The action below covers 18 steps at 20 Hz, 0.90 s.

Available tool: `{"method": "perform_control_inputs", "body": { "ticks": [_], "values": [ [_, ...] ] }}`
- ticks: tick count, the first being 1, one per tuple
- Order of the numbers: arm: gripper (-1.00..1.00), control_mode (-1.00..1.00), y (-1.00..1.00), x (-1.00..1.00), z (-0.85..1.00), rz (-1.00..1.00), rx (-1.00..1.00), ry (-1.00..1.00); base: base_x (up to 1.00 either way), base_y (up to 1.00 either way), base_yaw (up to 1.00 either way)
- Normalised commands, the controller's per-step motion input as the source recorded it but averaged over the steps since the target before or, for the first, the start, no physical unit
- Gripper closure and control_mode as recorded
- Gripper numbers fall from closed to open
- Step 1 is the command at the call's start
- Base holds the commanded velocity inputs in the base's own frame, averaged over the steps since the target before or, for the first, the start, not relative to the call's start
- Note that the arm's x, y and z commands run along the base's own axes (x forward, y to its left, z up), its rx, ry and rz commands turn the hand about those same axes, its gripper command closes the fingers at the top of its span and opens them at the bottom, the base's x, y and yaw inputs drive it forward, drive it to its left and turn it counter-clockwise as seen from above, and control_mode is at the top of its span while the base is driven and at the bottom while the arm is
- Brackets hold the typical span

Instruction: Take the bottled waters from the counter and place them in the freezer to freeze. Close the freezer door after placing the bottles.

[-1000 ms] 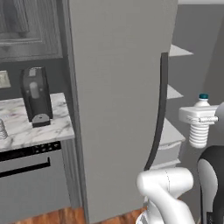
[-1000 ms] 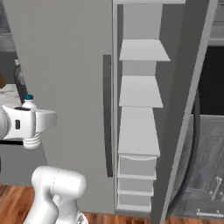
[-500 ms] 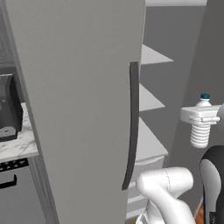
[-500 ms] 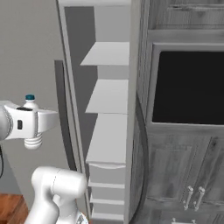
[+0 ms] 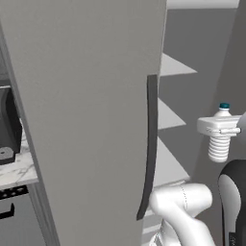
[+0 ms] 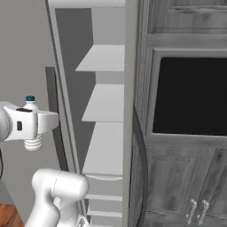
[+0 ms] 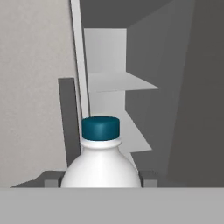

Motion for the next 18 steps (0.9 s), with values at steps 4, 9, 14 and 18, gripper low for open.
{"method": "perform_control_inputs", "body": {
  "ticks": [4, 9, 14, 18],
  "values": [
    [1.00, 1.00, 0.00, 0.00, 0.00, 0.00, 0.00, 0.00, 0.34, -0.01, 0.00],
    [1.00, 1.00, 0.00, 0.00, 0.00, 0.00, 0.00, 0.00, 0.45, -0.19, 0.01],
    [1.00, 1.00, 0.00, 0.00, 0.00, 0.00, 0.00, 0.00, 0.27, -0.32, 0.06],
    [1.00, 1.00, 0.00, 0.00, 0.00, 0.00, 0.00, 0.00, 0.19, -0.39, 0.07]
  ]
}}
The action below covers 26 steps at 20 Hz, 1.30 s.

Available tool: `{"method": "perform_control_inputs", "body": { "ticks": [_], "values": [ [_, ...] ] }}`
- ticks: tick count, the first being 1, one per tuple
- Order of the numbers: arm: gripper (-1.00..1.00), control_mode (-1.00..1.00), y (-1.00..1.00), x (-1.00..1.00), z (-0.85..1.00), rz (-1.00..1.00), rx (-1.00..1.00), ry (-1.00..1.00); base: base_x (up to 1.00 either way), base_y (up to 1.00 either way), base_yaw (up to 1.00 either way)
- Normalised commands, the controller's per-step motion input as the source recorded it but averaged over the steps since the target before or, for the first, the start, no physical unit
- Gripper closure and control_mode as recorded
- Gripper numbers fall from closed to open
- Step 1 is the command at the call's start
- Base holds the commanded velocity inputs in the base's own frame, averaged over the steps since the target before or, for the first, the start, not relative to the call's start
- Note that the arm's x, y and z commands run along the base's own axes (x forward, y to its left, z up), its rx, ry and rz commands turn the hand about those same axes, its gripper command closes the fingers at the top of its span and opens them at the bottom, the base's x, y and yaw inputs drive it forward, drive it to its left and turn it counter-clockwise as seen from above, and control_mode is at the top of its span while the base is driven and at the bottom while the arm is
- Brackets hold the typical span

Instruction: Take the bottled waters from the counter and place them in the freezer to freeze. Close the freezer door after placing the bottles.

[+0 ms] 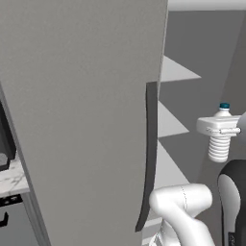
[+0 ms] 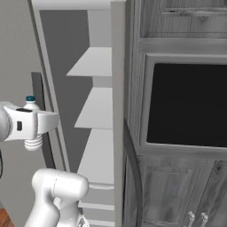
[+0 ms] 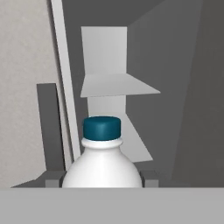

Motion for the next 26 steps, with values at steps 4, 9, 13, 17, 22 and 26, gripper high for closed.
{"method": "perform_control_inputs", "body": {
  "ticks": [4, 9, 13, 17, 22, 26],
  "values": [
    [1.00, 1.00, 0.00, 0.00, 0.00, 0.00, 0.00, 0.00, 0.18, -0.41, 0.05],
    [1.00, 1.00, 0.00, 0.00, 0.00, 0.00, 0.00, 0.00, 0.19, -0.35, 0.02],
    [1.00, 1.00, 0.00, 0.00, 0.00, 0.00, 0.00, 0.00, 0.30, -0.35, 0.00],
    [1.00, 1.00, 0.00, 0.00, 0.00, 0.00, 0.00, 0.00, 0.14, -0.20, 0.00],
    [1.00, 1.00, 0.00, 0.00, 0.00, 0.00, 0.00, 0.00, 0.00, 0.00, 0.00],
    [1.00, 1.00, 0.00, 0.00, 0.00, 0.00, 0.00, 0.00, 0.00, 0.00, 0.00]
  ]
}}
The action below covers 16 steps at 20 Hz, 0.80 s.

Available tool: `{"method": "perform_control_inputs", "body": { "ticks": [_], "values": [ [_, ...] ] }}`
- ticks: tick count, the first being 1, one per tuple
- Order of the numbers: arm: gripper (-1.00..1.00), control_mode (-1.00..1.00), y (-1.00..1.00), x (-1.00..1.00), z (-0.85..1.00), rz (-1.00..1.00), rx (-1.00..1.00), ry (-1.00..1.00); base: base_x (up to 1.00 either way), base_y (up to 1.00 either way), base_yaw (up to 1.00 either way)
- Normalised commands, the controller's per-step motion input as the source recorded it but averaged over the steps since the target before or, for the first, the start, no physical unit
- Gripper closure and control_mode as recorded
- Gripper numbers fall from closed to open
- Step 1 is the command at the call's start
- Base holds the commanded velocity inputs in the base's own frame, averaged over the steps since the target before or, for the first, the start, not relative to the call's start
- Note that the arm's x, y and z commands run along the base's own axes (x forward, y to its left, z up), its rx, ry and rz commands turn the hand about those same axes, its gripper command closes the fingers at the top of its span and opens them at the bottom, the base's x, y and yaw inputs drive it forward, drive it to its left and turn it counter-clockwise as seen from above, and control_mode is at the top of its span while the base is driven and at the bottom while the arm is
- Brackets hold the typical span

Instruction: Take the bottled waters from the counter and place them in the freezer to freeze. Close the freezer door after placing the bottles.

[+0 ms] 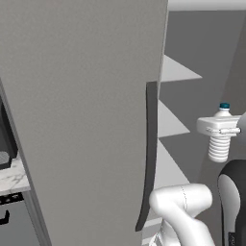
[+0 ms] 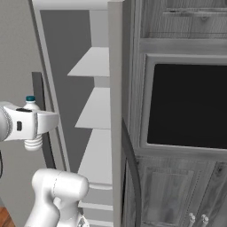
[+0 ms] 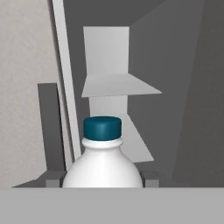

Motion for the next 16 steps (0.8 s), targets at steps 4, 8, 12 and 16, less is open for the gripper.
{"method": "perform_control_inputs", "body": {
  "ticks": [4, 8, 12, 16],
  "values": [
    [1.00, 1.00, 0.00, 0.00, 0.00, 0.00, 0.00, 0.00, 0.00, 0.00, 0.00],
    [1.00, -1.00, 0.00, 0.00, 0.00, 0.00, 0.00, 0.00, 0.00, 0.00, 0.00],
    [1.00, -1.00, -0.30, 0.01, 0.29, 0.00, 0.05, 0.06, 0.00, 0.00, 0.00],
    [1.00, -1.00, -0.28, 0.22, 0.33, 0.02, 0.02, 0.04, 0.00, 0.00, 0.00]
  ]
}}
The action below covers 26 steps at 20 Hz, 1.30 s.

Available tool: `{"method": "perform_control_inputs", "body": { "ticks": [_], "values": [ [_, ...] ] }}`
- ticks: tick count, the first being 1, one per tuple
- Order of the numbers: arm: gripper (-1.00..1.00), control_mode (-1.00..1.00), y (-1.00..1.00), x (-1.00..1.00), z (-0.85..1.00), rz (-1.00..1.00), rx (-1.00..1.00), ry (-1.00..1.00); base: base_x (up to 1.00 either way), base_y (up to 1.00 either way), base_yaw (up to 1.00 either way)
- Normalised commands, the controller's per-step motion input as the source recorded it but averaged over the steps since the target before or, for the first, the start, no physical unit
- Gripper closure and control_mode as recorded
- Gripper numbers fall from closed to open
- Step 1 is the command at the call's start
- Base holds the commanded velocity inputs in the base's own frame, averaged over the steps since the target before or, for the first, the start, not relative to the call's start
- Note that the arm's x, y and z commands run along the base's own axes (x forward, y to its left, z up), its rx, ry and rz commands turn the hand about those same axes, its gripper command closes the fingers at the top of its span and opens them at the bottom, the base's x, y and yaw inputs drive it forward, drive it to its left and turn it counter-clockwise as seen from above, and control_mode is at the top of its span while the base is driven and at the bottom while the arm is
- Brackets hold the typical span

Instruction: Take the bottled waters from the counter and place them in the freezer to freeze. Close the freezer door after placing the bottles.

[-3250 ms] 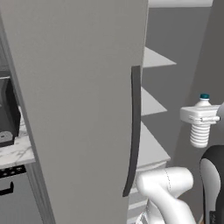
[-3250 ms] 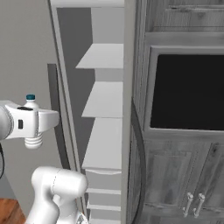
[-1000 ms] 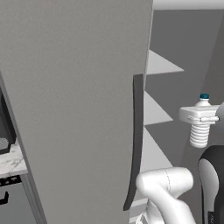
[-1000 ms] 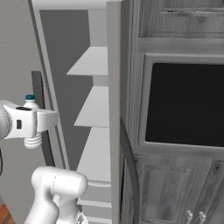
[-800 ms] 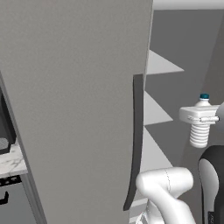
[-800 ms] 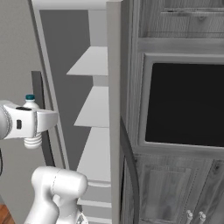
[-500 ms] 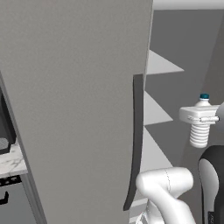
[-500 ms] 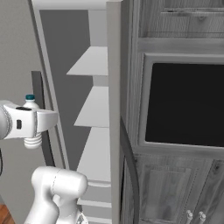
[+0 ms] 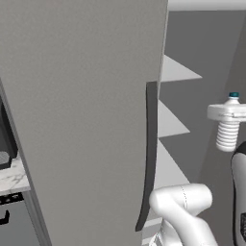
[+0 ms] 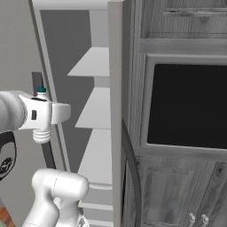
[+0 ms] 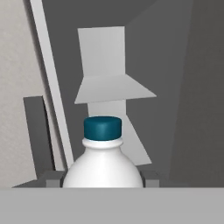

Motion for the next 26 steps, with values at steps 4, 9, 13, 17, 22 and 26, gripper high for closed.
{"method": "perform_control_inputs", "body": {
  "ticks": [4, 9, 13, 17, 22, 26],
  "values": [
    [1.00, -1.00, 0.00, 0.48, 0.18, 0.00, -0.01, 0.01, 0.00, 0.00, 0.00],
    [1.00, -1.00, 0.00, 0.39, 0.03, 0.01, -0.01, -0.05, 0.00, 0.00, 0.00],
    [1.00, -1.00, 0.00, 0.07, 0.00, 0.01, 0.00, 0.00, 0.00, 0.00, 0.00],
    [1.00, -1.00, -0.08, 0.29, 0.00, 0.00, 0.00, -0.09, 0.00, 0.00, 0.00],
    [1.00, -1.00, -0.12, 0.48, 0.02, 0.00, -0.11, -0.08, 0.00, 0.00, 0.00],
    [1.00, -1.00, 0.00, 0.63, 0.00, 0.00, -0.14, 0.00, 0.00, 0.00, 0.00]
  ]
}}
